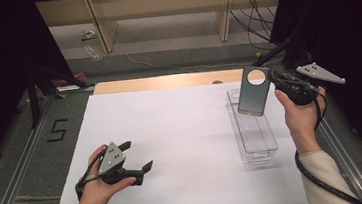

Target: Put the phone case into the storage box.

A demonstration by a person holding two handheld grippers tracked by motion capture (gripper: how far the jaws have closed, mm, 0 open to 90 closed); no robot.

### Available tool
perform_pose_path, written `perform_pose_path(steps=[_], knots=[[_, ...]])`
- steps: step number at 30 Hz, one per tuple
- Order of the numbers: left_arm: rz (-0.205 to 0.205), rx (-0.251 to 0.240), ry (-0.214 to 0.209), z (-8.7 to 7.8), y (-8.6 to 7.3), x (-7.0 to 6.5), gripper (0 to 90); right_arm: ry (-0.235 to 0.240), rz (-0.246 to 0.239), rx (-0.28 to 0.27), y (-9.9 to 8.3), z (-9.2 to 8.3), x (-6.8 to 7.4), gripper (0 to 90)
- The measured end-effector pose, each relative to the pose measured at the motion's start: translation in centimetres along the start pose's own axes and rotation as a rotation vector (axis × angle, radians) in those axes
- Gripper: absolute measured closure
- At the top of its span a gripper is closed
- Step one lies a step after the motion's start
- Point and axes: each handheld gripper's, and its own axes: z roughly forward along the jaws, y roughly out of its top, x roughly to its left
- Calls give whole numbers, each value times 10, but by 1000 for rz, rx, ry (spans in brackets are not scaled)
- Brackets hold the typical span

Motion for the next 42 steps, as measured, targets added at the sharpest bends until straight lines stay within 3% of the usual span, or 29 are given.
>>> perform_pose_path(steps=[42], knots=[[2,3,5,0,0,1,54,-8,-25,5,2,12,0,832]])
